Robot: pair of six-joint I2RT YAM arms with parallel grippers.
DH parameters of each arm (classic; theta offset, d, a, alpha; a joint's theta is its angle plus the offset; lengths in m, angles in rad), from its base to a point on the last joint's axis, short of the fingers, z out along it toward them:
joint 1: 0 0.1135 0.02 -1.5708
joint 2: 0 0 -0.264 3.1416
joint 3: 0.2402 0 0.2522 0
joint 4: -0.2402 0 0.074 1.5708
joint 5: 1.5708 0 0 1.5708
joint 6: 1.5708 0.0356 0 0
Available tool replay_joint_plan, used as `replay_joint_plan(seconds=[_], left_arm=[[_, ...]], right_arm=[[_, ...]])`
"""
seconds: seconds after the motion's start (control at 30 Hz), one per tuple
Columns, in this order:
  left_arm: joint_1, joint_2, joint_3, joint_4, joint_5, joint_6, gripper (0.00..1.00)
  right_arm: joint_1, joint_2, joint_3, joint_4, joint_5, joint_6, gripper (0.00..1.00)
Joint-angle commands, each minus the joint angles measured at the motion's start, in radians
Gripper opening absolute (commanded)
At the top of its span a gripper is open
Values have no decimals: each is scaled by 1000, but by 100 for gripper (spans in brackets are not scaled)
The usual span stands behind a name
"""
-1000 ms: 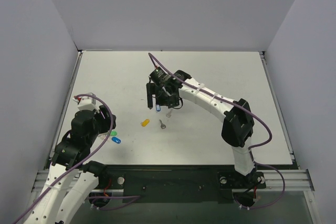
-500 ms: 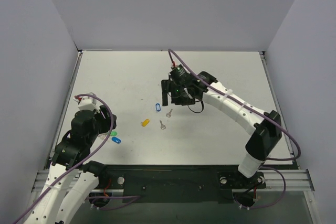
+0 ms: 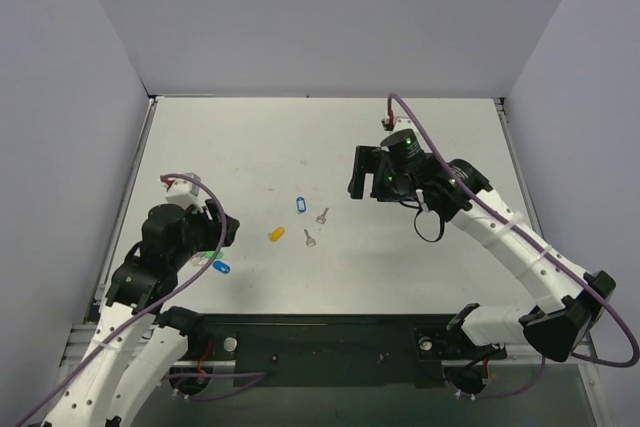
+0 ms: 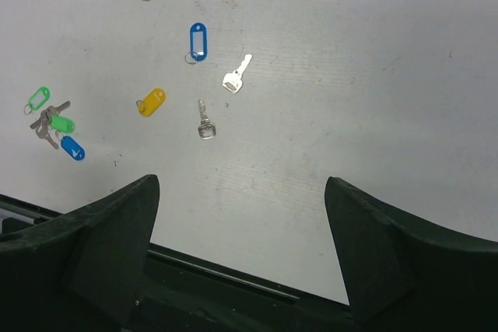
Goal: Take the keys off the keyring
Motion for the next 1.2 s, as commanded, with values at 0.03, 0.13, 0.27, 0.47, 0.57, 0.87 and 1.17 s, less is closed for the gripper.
replay_joint_plan(seconds=[0.03,0.13,0.27,0.47,0.57,0.87,1.17], left_arm=[[3,125,-33,195,242,-46,60],[-34,195,-78,319,299,-128,59],[-213,300,-64,378,171,-157,59],[-411,552,16,474,74,-204,59],[-436,716,74,502,72,-255,54],[-461,1072,244,531,66,-442,52],[-421,1203,235,544,78,-530,43]], right_arm=[[-28,-114,-60,-25,60,14,82],[-42,-166,-109,-42,73,17,82],[-62,-235,-164,-62,75,29,82],[-69,-349,-247,-70,84,43,83],[-75,-373,-255,-96,89,46,83],[-80,-465,-269,-156,115,50,83],[-80,-491,-276,-168,109,57,83]])
